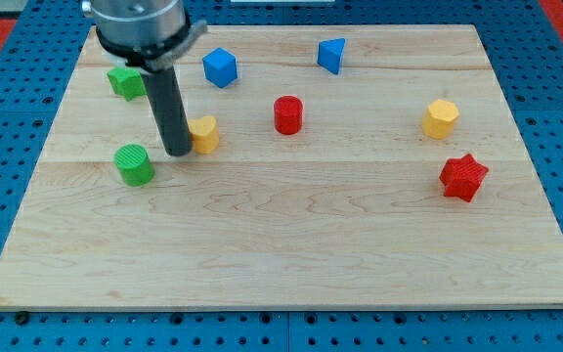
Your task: Move the yellow heart to the left side of the yellow hexagon
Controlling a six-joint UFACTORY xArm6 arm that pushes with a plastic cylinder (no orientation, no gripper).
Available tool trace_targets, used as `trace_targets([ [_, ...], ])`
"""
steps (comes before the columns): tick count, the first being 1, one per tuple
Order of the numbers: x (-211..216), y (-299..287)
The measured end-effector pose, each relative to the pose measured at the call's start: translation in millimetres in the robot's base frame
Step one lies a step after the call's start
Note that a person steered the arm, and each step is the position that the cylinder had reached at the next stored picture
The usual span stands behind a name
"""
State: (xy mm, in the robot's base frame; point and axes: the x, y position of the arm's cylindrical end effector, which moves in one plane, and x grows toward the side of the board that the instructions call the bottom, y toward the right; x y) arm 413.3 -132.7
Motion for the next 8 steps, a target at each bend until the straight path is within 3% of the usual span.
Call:
trace_targets([
  [1,-1.5,-10.9],
  [6,-4.2,209.9],
  [8,-41.4,190.8],
])
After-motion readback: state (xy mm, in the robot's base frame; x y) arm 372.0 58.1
